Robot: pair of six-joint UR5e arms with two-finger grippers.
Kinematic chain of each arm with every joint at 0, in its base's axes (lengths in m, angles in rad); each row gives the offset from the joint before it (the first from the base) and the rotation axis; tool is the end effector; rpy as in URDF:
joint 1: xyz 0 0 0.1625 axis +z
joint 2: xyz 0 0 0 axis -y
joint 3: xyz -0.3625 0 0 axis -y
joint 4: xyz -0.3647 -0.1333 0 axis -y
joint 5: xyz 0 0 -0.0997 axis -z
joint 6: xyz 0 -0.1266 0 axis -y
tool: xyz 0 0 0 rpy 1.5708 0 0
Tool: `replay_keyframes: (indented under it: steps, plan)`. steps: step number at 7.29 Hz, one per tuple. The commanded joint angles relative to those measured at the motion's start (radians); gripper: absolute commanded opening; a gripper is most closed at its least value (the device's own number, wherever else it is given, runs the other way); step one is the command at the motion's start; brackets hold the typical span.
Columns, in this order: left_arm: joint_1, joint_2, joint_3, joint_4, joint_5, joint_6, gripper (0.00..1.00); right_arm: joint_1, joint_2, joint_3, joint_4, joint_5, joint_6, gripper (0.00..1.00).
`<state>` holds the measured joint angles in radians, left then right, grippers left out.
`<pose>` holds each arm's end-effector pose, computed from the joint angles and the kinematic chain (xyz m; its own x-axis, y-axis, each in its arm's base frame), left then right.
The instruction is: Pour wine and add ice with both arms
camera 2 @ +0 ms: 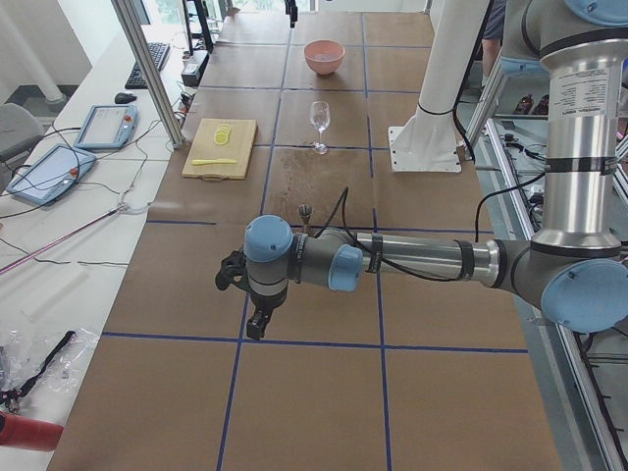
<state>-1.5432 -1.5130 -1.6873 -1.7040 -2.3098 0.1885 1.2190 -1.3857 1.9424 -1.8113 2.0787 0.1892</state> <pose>-0.0353 -0.4600 0.5758 0.7172 0.3301 -0.6137 -0.1644 0.9360 0.3113 -0.1069 -0.4993 0.4002 0.8160 -0.2673 0.5125 0.1772 0.9596 0.2185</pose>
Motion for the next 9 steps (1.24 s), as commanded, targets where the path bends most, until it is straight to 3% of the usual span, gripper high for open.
replay_keyframes:
  steps: [1,3,5,7,9]
  plan:
    - [0.000,-0.001,-0.003,-0.002,0.003,-0.001,1.00,0.088,-0.146,-0.087,0.071,-0.035,-0.110,1.00]
    - [0.000,-0.001,-0.005,-0.002,0.003,-0.003,1.00,0.172,-0.237,-0.202,0.243,0.018,-0.186,1.00]
    - [0.000,0.000,-0.005,-0.002,0.001,-0.003,1.00,0.240,-0.320,-0.246,0.324,0.154,-0.185,1.00]
    - [-0.002,0.001,-0.006,-0.002,0.000,-0.004,1.00,0.263,-0.390,-0.247,0.403,0.167,-0.180,1.00]
    - [-0.005,0.001,-0.006,0.003,-0.003,-0.004,1.00,0.263,-0.395,-0.249,0.406,0.161,-0.188,1.00]
